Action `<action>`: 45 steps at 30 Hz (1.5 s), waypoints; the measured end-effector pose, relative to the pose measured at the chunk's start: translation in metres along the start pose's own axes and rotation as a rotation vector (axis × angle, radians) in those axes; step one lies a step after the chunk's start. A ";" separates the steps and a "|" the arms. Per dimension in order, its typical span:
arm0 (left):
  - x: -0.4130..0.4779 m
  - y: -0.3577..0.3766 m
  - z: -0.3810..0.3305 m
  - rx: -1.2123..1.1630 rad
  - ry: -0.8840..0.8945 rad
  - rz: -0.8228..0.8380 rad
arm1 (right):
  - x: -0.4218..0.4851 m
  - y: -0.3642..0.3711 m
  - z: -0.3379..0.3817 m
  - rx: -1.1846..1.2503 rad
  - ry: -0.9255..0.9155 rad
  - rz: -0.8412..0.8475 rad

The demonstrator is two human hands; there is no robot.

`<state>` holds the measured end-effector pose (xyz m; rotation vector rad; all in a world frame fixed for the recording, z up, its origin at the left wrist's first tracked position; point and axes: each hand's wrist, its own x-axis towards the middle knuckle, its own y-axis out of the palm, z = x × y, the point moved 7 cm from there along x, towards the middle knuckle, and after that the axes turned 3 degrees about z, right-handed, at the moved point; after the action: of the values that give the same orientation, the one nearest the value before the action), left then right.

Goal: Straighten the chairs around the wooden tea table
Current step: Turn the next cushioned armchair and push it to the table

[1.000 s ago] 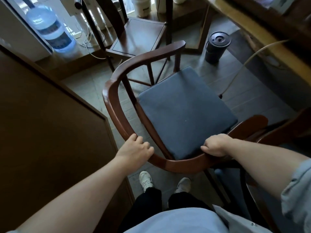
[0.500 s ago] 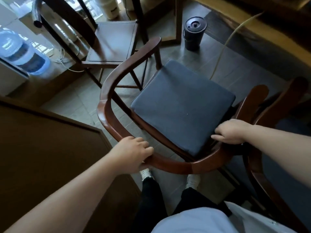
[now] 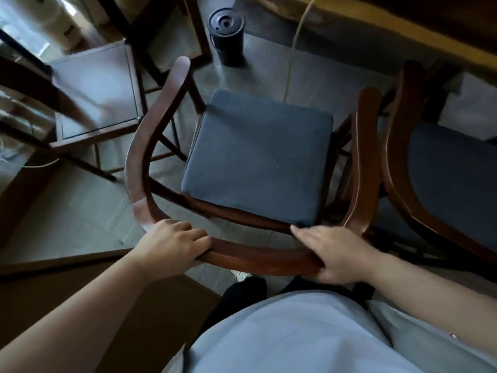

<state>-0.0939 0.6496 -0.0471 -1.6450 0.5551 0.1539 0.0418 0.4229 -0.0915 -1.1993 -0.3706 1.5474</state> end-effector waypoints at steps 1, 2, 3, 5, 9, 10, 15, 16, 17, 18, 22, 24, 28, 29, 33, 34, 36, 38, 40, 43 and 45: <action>-0.001 0.002 0.002 0.009 0.014 -0.009 | 0.001 0.007 0.002 -0.016 -0.016 -0.079; -0.001 0.002 0.005 0.011 0.023 -0.013 | 0.003 0.012 0.002 -0.009 -0.022 -0.157; -0.002 0.002 0.011 0.004 0.023 -0.013 | 0.006 0.015 0.003 0.018 -0.029 -0.218; -0.003 -0.005 0.028 -0.001 0.013 -0.036 | 0.016 0.008 0.011 0.071 -0.020 -0.280; -0.003 -0.030 0.076 0.038 -0.014 -0.121 | 0.054 -0.007 0.026 0.078 0.046 -0.313; -0.002 -0.035 0.087 0.054 -0.025 -0.128 | 0.064 -0.007 0.027 0.074 0.068 -0.307; 0.006 -0.045 0.126 0.117 -0.059 -0.070 | 0.096 -0.014 0.028 0.063 0.121 -0.221; 0.007 -0.045 0.129 0.121 -0.053 -0.067 | 0.099 -0.015 0.030 0.066 0.108 -0.194; 0.007 -0.044 0.131 0.120 -0.047 -0.068 | 0.101 -0.016 0.030 0.076 0.096 -0.163; 0.008 -0.043 0.132 0.117 -0.038 -0.074 | 0.102 -0.016 0.027 0.097 0.095 -0.116; 0.006 -0.036 0.137 0.089 -0.055 -0.100 | 0.104 -0.026 0.008 -0.045 0.172 0.194; 0.007 -0.035 0.136 0.082 -0.077 -0.116 | 0.104 -0.029 0.005 -0.071 0.167 0.319; 0.025 -0.041 0.115 0.063 -0.083 -0.212 | 0.093 -0.033 -0.026 -0.106 0.202 0.390; 0.035 -0.045 0.105 0.060 -0.069 -0.239 | 0.087 -0.038 -0.039 -0.117 0.230 0.406; 0.076 -0.058 0.073 0.021 -0.008 -0.325 | 0.062 -0.064 -0.090 -0.153 0.327 0.452; 0.082 -0.059 0.069 0.013 0.001 -0.336 | 0.060 -0.068 -0.096 -0.151 0.332 0.449; 0.090 -0.062 0.067 0.007 0.016 -0.351 | 0.057 -0.074 -0.102 -0.132 0.334 0.433; 0.091 -0.061 0.068 -0.003 0.025 -0.356 | 0.057 -0.074 -0.104 -0.130 0.330 0.378; 0.092 -0.059 0.071 -0.016 0.031 -0.349 | 0.054 -0.076 -0.103 -0.120 0.324 0.268; 0.091 -0.059 0.072 -0.042 0.039 -0.368 | 0.048 -0.075 -0.088 0.004 0.300 0.098; 0.091 -0.061 0.073 -0.047 0.048 -0.382 | 0.051 -0.074 -0.070 0.098 0.252 -0.006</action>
<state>0.0283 0.6985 -0.0414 -1.7730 0.2666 -0.1548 0.1453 0.4692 -0.0913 -1.2961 -0.1313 1.3728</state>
